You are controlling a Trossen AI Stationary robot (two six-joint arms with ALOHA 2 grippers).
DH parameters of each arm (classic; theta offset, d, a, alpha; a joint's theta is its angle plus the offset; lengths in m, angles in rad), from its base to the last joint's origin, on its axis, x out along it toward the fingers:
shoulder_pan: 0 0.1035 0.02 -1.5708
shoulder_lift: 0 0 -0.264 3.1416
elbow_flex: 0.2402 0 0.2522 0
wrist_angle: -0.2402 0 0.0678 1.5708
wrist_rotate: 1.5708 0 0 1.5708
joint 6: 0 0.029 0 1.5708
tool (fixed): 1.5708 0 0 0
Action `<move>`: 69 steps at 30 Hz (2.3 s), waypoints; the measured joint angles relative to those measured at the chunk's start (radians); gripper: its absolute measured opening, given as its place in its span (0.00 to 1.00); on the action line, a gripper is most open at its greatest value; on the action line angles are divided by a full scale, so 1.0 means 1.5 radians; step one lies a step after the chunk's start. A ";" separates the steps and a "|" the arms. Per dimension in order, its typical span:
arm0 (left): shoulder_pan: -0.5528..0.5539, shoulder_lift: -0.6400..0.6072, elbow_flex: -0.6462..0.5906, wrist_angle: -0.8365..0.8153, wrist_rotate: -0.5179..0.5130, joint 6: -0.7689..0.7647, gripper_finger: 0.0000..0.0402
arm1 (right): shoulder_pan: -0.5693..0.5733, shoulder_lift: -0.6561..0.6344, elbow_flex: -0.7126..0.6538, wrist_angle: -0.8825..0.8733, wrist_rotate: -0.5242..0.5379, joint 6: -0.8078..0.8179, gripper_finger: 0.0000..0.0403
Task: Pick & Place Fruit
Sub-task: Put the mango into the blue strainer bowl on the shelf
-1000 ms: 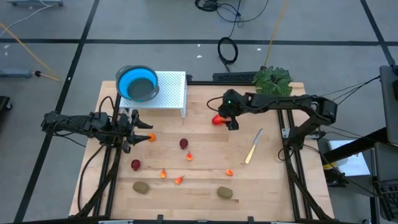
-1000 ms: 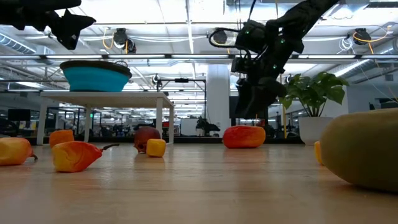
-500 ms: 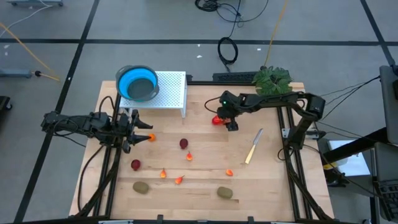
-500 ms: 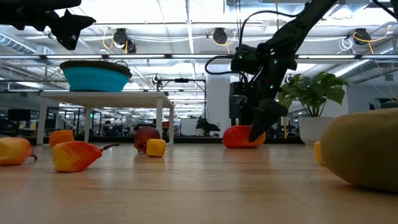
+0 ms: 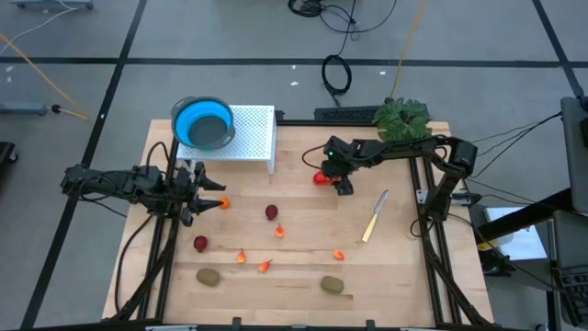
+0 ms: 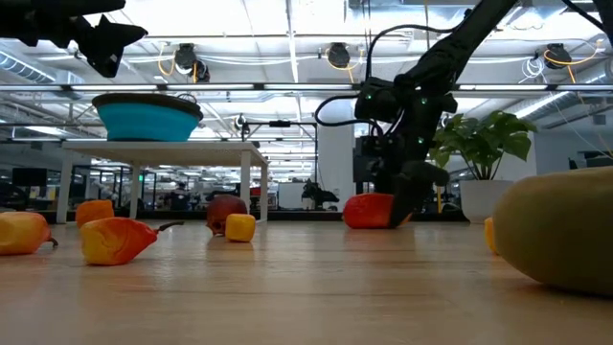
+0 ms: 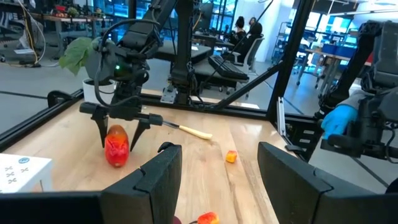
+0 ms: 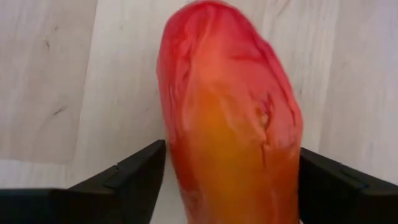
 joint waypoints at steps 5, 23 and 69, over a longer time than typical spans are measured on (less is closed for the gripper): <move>0.000 0.000 0.000 0.002 0.000 -0.002 0.52 | 0.003 -0.001 0.000 -0.013 0.002 0.007 0.58; 0.000 0.000 0.000 0.005 0.000 -0.085 0.52 | 0.051 -0.237 0.000 0.013 -0.005 0.196 0.54; 0.000 0.213 0.000 0.313 -0.109 -0.024 0.52 | 0.193 -0.238 0.000 0.459 -0.091 0.558 0.55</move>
